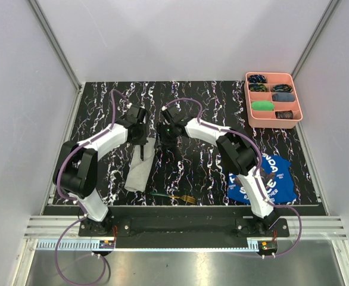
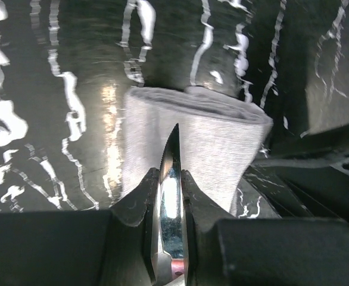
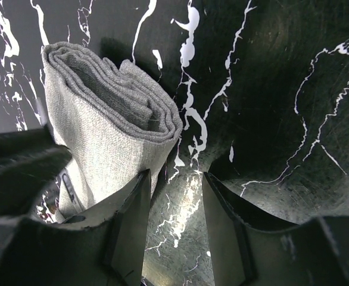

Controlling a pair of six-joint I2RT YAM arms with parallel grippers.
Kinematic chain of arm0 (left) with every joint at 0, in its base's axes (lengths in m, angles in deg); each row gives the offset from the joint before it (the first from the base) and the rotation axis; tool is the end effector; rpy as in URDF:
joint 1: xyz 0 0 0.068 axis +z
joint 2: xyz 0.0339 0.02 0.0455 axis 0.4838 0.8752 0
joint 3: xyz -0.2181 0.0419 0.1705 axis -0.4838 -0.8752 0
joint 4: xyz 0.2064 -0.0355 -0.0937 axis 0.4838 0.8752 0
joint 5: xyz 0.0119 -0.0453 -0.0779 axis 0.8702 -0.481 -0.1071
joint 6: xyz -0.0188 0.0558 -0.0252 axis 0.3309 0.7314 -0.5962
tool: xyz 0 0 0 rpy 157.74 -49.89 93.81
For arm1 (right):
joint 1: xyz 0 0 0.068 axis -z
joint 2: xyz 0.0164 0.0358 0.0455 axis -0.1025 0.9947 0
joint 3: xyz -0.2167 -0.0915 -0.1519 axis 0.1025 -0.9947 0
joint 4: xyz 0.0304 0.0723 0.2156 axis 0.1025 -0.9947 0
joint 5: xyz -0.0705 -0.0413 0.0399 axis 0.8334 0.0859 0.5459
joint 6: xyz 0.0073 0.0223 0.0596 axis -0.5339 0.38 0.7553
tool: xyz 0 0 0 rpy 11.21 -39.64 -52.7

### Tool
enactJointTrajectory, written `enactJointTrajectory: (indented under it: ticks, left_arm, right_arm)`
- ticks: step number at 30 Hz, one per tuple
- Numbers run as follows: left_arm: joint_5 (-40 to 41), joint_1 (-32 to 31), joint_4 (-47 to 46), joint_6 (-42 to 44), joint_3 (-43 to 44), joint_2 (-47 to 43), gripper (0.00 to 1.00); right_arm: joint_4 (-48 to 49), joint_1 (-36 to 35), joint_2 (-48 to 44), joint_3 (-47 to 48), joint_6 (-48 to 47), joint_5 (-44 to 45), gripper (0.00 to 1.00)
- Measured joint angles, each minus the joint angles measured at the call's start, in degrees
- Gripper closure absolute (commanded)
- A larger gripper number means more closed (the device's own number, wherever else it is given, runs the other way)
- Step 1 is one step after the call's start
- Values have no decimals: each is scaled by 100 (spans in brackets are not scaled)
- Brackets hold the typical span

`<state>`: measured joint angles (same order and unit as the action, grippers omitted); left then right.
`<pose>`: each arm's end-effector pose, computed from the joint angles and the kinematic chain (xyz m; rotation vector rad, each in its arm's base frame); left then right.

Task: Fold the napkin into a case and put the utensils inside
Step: Move the knife to the folded napkin.

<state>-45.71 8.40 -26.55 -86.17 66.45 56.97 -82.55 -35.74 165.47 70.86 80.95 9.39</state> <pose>0.3017 -0.1061 0.2168 -0.0681 2.6076 -0.0914 0.3517 0.3311 0.1636 -0.2999 2.6791 0.8397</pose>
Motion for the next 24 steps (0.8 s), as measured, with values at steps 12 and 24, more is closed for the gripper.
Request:
enactJointTrajectory:
  ticks: [12,24]
  left_arm:
    - [-417,-208,-76,363,144,179,100]
    - [-608,-299,-105,442,216,514,100]
  right_arm:
    - [24,17,76,70,7,-136,52]
    - [24,22,125,129,42,-175,52]
